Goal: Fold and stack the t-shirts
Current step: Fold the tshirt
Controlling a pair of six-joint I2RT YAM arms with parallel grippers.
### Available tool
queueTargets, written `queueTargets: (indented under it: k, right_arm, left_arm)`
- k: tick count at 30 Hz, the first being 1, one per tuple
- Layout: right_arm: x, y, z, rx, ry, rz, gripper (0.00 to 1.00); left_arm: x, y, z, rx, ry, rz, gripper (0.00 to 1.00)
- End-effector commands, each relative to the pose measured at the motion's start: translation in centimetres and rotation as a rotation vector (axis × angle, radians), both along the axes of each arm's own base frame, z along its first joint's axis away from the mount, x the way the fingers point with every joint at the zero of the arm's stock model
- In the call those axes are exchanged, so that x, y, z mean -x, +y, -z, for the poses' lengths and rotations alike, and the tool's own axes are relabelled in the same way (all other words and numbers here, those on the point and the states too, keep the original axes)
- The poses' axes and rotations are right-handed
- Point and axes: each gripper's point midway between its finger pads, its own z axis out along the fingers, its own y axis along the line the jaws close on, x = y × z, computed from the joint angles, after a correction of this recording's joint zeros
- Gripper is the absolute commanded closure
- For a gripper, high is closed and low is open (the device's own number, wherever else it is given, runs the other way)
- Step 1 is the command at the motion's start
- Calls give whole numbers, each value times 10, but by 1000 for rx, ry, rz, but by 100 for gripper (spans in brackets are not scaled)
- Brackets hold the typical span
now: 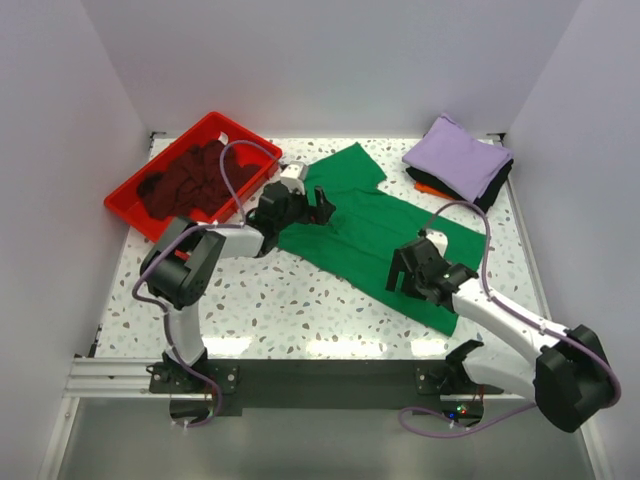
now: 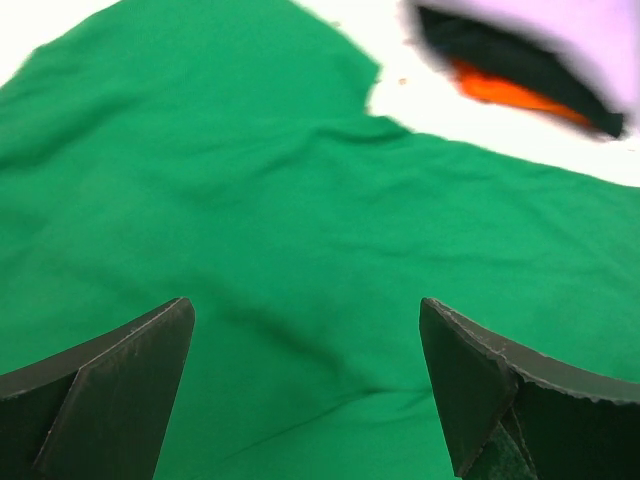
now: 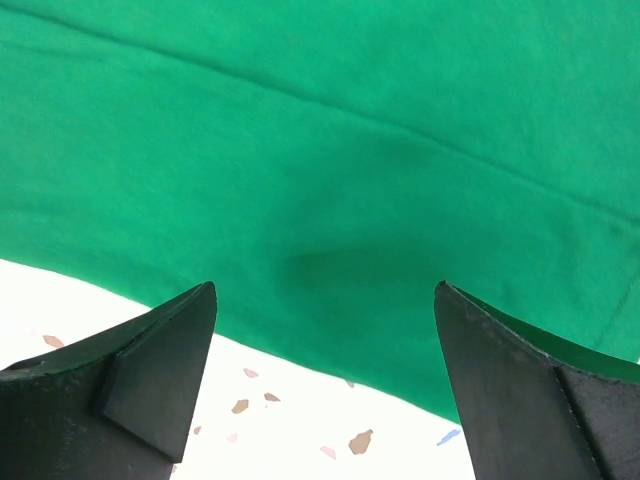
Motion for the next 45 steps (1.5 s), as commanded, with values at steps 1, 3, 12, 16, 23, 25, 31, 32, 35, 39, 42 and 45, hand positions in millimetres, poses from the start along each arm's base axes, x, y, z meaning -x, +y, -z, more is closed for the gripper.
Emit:
queueTargets:
  k: [1,3,12,16,23,25,31,32,35,39,42,45]
  right_arm:
    - [-33,11,-17,18,-98,-32,7]
    - [-44,19,-21,-1,-126,-46,7]
    - [-48,25,9,26,-61,-66,7]
    - [-29,17,24,41,15,-49,6]
    - [2,18,30,-22,114,-43,4]
    - [10,18,32,-40,127,-36,3]
    - [26,19,30,-99,140,-31,2]
    - [28,18,28,-103,140,-29,2]
    - [26,17,16,-105,109,-33,2]
    - [16,16,-9,-92,44,-68,2]
    - [2,17,-29,-78,-20,-87,2]
    - [-15,26,-43,-85,-80,-114,2]
  left_arm:
    - [-9,26,16,28,16,-60,0]
    - [-9,31,26,13,33,-71,0]
    - [21,57,73,-73,167,-132,0]
    - [48,73,98,-94,245,-159,0]
    - [108,104,124,-111,358,-205,0]
    - [119,107,125,-104,372,-212,0]
    - [166,113,131,-163,400,-230,0]
    - [170,113,127,-157,396,-234,0]
    - [181,118,117,-166,374,-262,0]
    - [189,142,104,-208,353,-342,0]
    - [185,143,78,-157,296,-358,0]
    - [174,139,48,-92,221,-369,0]
